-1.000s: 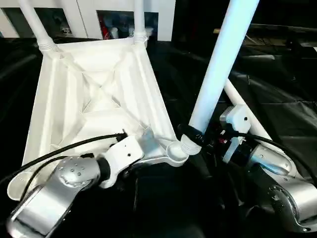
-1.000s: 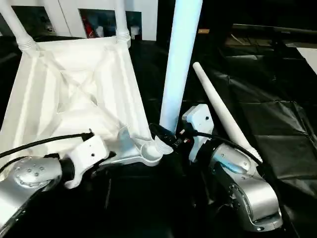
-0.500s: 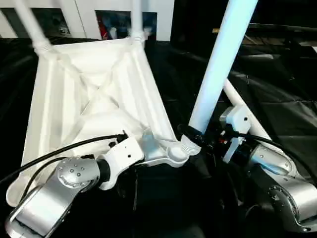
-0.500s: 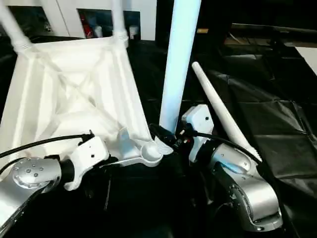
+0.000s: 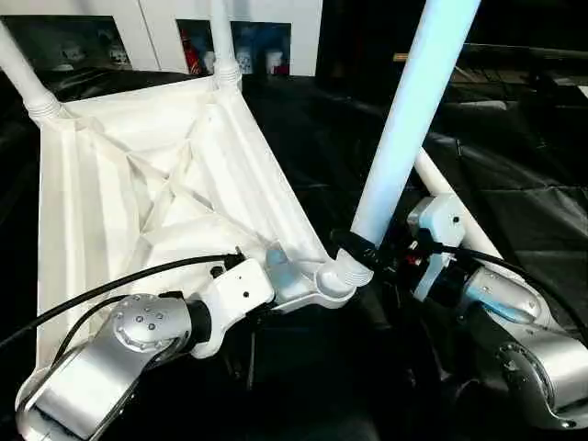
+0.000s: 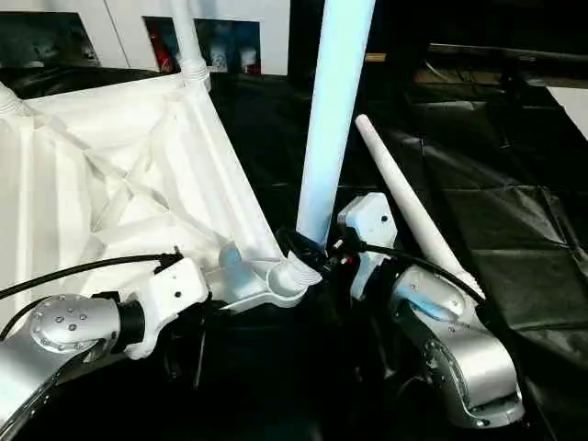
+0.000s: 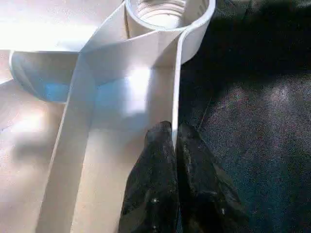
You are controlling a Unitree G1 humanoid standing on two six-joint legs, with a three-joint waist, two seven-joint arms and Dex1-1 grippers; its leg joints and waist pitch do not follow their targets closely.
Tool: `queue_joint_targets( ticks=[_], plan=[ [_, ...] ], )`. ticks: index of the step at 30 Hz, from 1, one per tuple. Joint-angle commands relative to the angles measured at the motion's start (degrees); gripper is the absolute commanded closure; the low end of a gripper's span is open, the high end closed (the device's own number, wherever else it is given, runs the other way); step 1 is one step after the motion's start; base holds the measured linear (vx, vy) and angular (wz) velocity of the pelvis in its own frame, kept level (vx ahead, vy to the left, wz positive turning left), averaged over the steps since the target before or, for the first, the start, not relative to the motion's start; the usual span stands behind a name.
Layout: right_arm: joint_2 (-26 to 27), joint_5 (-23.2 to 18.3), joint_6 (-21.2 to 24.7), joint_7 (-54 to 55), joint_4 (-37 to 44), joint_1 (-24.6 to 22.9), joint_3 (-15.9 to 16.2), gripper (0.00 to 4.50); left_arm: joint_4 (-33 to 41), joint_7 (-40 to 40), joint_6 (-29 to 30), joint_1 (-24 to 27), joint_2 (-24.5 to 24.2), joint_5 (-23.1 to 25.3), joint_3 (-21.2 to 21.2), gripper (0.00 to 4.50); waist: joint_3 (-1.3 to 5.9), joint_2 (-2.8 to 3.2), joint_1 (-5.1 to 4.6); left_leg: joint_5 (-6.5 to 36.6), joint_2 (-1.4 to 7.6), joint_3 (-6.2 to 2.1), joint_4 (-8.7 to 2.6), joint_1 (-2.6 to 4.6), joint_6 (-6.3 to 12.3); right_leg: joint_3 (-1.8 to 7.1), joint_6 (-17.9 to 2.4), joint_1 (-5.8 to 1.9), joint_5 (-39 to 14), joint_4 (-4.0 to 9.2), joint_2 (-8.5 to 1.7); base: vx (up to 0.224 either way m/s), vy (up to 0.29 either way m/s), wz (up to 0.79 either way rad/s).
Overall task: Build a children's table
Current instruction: Pick table leg, then insert table leg to table base
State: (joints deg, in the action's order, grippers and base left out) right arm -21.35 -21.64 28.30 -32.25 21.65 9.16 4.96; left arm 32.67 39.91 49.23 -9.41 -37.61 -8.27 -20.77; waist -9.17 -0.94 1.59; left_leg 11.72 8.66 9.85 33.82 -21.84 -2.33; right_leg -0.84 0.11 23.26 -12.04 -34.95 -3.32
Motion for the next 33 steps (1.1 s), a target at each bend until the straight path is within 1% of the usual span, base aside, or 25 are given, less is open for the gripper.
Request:
queue_joint_targets(
  ticks=[1,6,7,8,9,10,12,13,14,16,17,19,21,22,23,24,25,26,27,28,29,30,31,32,33],
  plan=[
    [0.3,0.2,1.8,0.6,-1.9,-0.3,0.4,2.67,-2.3,-1.3,-1.4,0.1,0.2,1.0,1.5,4.47,2.99,0.42,0.09,4.8,3.92,-1.47,-4.58,1.07,2.3,2.63,-15.0,-2.47,-4.3,3.7,-4.47,0.0,0.0,0.0],
    [2.2,-0.7,1.8,1.1,-4.0,1.3,0.1,2.68,-6.2,-1.0,-4.8,-0.9,2.7,-1.2,4.9,4.5,3.3,0.42,0.08,4.7,3.87,-1.48,-4.54,1.0,1.83,2.61,-15.2,-2.55,-4.5,3.55,-4.52,0.0,0.0,0.0],
    [2.6,-0.8,1.8,1.3,-4.6,1.9,0.1,2.68,-7.0,-0.9,-5.3,-1.4,2.9,-1.4,5.3,4.5,3.32,0.1,0.05,4.6,3.84,-1.44,-4.51,1.0,1.93,2.6,-15.2,-2.52,-4.4,3.6,-4.48,0.0,0.0,0.0],
    [3.0,-1.0,1.8,1.3,-5.2,2.7,0.0,2.68,-8.1,-0.9,-6.0,-2.0,3.3,-1.7,5.7,4.5,3.4,0.28,0.12,4.2,3.78,-1.44,-4.46,1.06,2.04,2.62,-15.2,-2.5,-4.1,3.47,-4.47,0.0,0.0,0.0],
    [3.3,-1.2,1.7,1.2,-5.6,3.3,-0.1,2.68,-9.0,-0.8,-6.4,-2.3,3.6,-2.0,6.0,4.5,3.41,0.07,0.09,4.1,3.75,-1.37,-4.41,1.05,2.17,2.65,-15.2,-2.51,-3.8,3.47,-4.45,0.0,0.0,0.0],
    [3.4,-1.2,1.7,1.2,-5.9,3.6,0.0,2.68,-9.4,-0.6,-6.8,-2.4,3.7,-2.1,6.1,4.5,3.5,0.13,0.11,3.1,3.72,-1.32,-4.3,1.03,2.55,2.68,-15.3,-2.59,-2.8,3.33,-4.45,0.0,0.0,0.0],
    [3.5,-1.0,1.1,0.3,-7.6,5.7,0.4,2.68,-12.7,0.4,-8.9,-3.2,4.2,-2.8,6.2,4.5,3.62,-0.34,0.06,1.7,3.59,-1.29,-4.22,0.9,3.31,2.59,-15.4,-2.71,-1.6,3.09,-4.37,0.0,0.0,0.0],
    [3.5,-1.0,1.0,0.1,-8.0,6.1,0.5,2.68,-13.3,0.5,-9.3,-3.3,4.4,-2.9,6.2,4.5,3.7,-0.21,0.03,1.6,3.56,-1.22,-4.15,0.99,3.35,2.59,-15.5,-2.64,-1.3,3.03,-4.35,0.0,0.0,0.0],
    [3.5,-0.7,0.8,-0.2,-8.7,6.7,0.7,2.68,-14.4,0.7,-9.9,-3.5,4.2,-2.6,6.0,4.5,3.83,-0.35,-0.02,0.6,3.63,-1.18,-4.02,1.01,3.73,2.61,-15.7,-2.7,0.4,2.84,-4.33,0.0,0.0,0.0],
    [3.6,-0.4,0.5,-0.7,-10.2,8.3,1.2,2.68,-16.2,1.0,-10.9,-4.2,3.6,-1.9,5.6,4.5,3.88,-0.29,0.04,-0.6,3.61,-1.17,-3.91,0.99,4.59,2.53,-16.0,-2.72,2.3,2.57,-4.33,0.0,0.0,0.0],
    [3.8,-0.2,0.4,-0.9,-11.1,9.0,1.3,2.68,-16.9,1.0,-11.2,-4.5,3.7,-1.8,5.8,4.5,3.78,-0.38,0.02,-0.8,3.64,-1.17,-3.92,0.93,4.78,2.51,-16.1,-2.67,2.5,2.57,-4.34,0.0,0.0,0.0],
    [4.0,0.2,0.0,-1.1,-12.3,9.7,1.6,2.68,-17.5,1.3,-11.8,-4.7,3.6,-1.6,5.9,4.5,3.69,-0.26,0.13,-0.6,3.74,-1.09,-3.89,1.0,5.03,2.55,-16.4,-2.59,2.4,2.58,-4.43,0.0,0.0,0.0],
    [4.5,0.8,-0.8,-1.6,-15.1,11.2,2.0,2.68,-18.7,2.1,-13.0,-5.3,3.0,-1.3,5.2,4.5,3.5,-0.32,0.01,0.6,3.71,-1.07,-4.02,0.99,4.8,2.53,-16.4,-2.5,0.3,2.79,-4.45,0.0,0.0,0.0],
    [4.5,0.9,-1.0,-1.7,-15.5,11.3,2.1,2.68,-18.9,2.2,-13.2,-5.4,2.9,-1.1,4.9,4.5,3.41,-0.25,0.08,1.8,3.79,-1.0,-4.09,1.19,4.36,2.6,-16.2,-2.37,-1.8,3.01,-4.52,0.0,0.0,0.0],
    [4.5,1.1,-1.3,-1.9,-16.2,11.7,2.3,2.68,-19.3,2.5,-13.7,-5.6,2.7,-0.7,4.6,4.5,3.38,-0.18,0.09,2.1,3.85,-1.02,-4.13,1.17,4.1,2.62,-16.1,-2.4,-2.2,3.01,-4.51,0.0,0.0,0.0],
    [4.6,1.3,-1.6,-2.1,-17.1,12.1,2.4,2.68,-19.8,2.8,-14.0,-5.7,2.4,-0.2,4.0,4.5,3.38,-0.26,0.07,2.3,3.89,-1.03,-4.16,1.13,3.83,2.62,-15.9,-2.43,-2.4,3.02,-4.5,0.0,0.0,0.0],
    [4.7,1.5,-1.8,-2.1,-17.6,12.3,2.5,2.68,-19.9,3.1,-14.2,-5.8,2.2,0.1,3.7,4.5,3.42,-0.14,0.06,2.4,3.88,-1.1,-4.2,1.14,3.74,2.6,-15.9,-2.46,-2.6,3.02,-4.51,0.0,0.0,0.0],
    [5.0,1.9,-2.4,-2.1,-19.4,13.4,2.6,2.68,-20.4,3.7,-14.7,-5.9,1.8,0.4,3.1,4.5,3.37,-0.19,0.02,2.8,3.88,-1.04,-4.24,1.21,3.44,2.61,-15.7,-2.38,-3.1,3.07,-4.48,0.0,0.0,0.0],
    [5.4,2.1,-2.9,-2.1,-20.8,14.3,2.5,2.68,-20.7,4.0,-15.0,-6.0,1.6,0.6,2.7,4.5,3.51,-0.22,-0.07,2.9,3.81,-1.08,-4.23,1.11,3.27,2.59,-15.7,-2.47,-3.5,3.05,-4.52,0.0,0.0,0.0],
    [5.4,2.1,-2.9,-2.1,-21.1,14.5,2.5,2.68,-20.8,4.0,-15.0,-6.0,1.6,0.7,2.7,4.5,3.44,-0.17,-0.04,3.4,3.84,-1.01,-4.27,1.22,2.91,2.63,-15.7,-2.34,-4.3,3.18,-4.53,0.0,0.0,0.0],
    [5.6,2.2,-2.7,-2.1,-21.9,15.2,2.5,2.68,-21.1,3.9,-15.4,-6.1,1.6,0.8,2.5,4.5,3.42,-0.2,-0.02,3.6,3.86,-0.98,-4.25,1.25,2.81,2.65,-15.7,-2.29,-4.5,3.21,-4.51,0.0,0.0,0.0],
    [5.5,2.3,-2.5,-2.4,-22.2,15.5,2.7,2.68,-21.3,3.9,-15.6,-6.1,1.6,0.9,2.4,4.5,3.6,-0.39,0.02,3.6,3.89,-0.92,-4.22,1.28,2.72,2.67,-15.7,-2.39,-4.4,3.18,-4.49,0.0,0.0,0.0],
    [5.5,2.4,-2.5,-2.7,-22.6,15.8,3.0,2.68,-21.7,3.9,-15.9,-6.2,1.7,0.9,2.3,4.5,3.62,-0.23,0.15,3.1,3.91,-0.95,-4.25,1.25,2.66,2.63,-15.7,-2.36,-3.9,3.07,-4.46,0.0,0.0,0.0],
    [5.4,2.4,-2.2,-3.0,-22.9,16.0,3.2,2.68,-21.9,4.1,-16.3,-6.2,1.6,1.1,2.2,4.5,3.6,-0.24,0.14,3.1,3.91,-0.92,-4.26,1.23,2.6,2.63,-15.6,-2.33,-3.8,3.07,-4.42,0.0,0.0,0.0],
    [5.3,2.2,-1.1,-3.3,-23.2,16.3,3.5,2.68,-22.2,4.2,-16.5,-6.3,1.7,1.1,2.2,4.5,3.77,-0.34,0.12,3.0,3.91,-0.91,-4.21,1.22,2.65,2.64,-15.7,-2.45,-3.1,2.95,-4.43,0.0,0.0,0.0]
  ],
)
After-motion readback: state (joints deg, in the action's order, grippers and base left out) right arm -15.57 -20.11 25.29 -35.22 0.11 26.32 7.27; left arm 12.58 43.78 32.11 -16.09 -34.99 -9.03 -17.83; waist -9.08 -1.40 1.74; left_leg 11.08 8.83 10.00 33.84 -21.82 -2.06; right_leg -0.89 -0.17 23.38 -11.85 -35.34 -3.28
